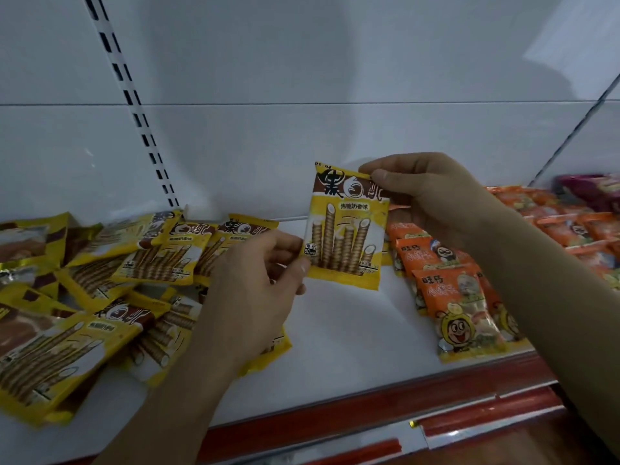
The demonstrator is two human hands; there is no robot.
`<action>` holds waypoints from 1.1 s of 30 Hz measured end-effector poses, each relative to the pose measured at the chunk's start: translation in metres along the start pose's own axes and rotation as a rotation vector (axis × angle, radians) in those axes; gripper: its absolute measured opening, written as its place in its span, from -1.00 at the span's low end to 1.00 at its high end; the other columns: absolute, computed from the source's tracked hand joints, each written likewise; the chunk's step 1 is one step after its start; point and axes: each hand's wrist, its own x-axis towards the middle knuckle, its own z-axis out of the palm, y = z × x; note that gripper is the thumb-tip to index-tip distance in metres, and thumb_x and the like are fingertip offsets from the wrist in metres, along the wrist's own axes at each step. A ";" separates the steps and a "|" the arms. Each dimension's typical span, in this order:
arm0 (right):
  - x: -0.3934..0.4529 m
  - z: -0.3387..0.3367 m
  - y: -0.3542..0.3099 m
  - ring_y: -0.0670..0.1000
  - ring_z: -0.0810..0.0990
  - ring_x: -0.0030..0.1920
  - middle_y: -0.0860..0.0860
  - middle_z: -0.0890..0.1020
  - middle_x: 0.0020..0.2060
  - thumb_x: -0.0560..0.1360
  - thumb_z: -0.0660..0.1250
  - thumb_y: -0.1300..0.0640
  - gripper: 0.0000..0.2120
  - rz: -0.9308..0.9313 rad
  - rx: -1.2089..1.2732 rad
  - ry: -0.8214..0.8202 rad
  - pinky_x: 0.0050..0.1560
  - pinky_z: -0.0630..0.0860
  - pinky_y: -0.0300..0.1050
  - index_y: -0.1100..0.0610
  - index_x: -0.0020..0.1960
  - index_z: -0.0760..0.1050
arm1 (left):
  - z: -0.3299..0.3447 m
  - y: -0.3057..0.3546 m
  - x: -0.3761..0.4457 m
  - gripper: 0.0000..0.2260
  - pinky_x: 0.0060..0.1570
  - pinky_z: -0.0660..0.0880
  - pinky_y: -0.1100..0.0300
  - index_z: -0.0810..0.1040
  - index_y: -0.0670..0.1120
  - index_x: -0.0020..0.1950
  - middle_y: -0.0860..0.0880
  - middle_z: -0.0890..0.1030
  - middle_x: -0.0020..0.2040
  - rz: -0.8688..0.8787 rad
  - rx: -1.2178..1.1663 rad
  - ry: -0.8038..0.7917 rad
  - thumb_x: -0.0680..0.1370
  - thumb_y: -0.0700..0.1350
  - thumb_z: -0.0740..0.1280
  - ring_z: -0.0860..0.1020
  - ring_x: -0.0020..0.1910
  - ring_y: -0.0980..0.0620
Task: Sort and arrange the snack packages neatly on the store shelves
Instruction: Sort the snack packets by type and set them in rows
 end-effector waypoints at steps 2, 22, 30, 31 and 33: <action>0.000 -0.008 -0.001 0.24 0.70 0.07 0.18 0.73 0.00 0.62 0.30 0.27 -0.83 -0.004 -0.014 0.000 0.04 0.68 0.13 0.19 0.11 0.66 | 0.003 0.001 0.000 -0.78 -0.24 0.61 0.20 0.55 0.15 -0.02 0.11 0.67 -0.21 -0.008 -0.032 -0.019 0.57 -0.20 0.43 0.67 -0.33 0.13; 0.064 -0.029 0.045 -0.10 0.66 -0.14 -0.04 0.72 -0.14 0.51 0.48 0.19 -0.92 -0.377 -1.097 -0.086 -0.06 0.58 -0.26 0.09 0.00 0.70 | 0.073 0.002 0.002 -0.94 -0.16 0.60 0.14 0.55 0.03 0.06 0.13 0.61 -0.11 -0.088 0.457 -0.096 0.60 -0.06 0.38 0.59 -0.15 0.16; 0.062 -0.022 0.050 -0.04 0.65 -0.13 -0.03 0.71 -0.13 0.56 0.41 0.20 -0.90 -0.388 -1.148 -0.056 -0.03 0.65 -0.07 0.10 0.02 0.69 | 0.081 -0.002 0.002 -0.95 -0.19 0.60 0.14 0.58 0.05 0.00 0.13 0.61 -0.15 -0.078 0.425 -0.069 0.58 -0.09 0.40 0.57 -0.19 0.16; 0.062 -0.022 0.050 -0.03 0.66 -0.12 -0.03 0.71 -0.12 0.56 0.41 0.20 -0.90 -0.386 -1.156 -0.051 -0.02 0.66 -0.05 0.09 0.03 0.69 | 0.081 -0.002 0.003 -0.95 -0.18 0.60 0.13 0.58 0.05 0.00 0.13 0.62 -0.14 -0.069 0.436 -0.065 0.58 -0.09 0.40 0.58 -0.18 0.15; 0.061 -0.022 0.051 -0.02 0.65 -0.11 -0.02 0.71 -0.10 0.56 0.41 0.21 -0.90 -0.375 -1.161 -0.046 -0.01 0.66 -0.03 0.09 0.03 0.69 | 0.081 0.000 0.003 -0.96 -0.18 0.61 0.13 0.58 0.05 0.02 0.12 0.64 -0.12 -0.042 0.459 -0.055 0.58 -0.08 0.39 0.59 -0.17 0.14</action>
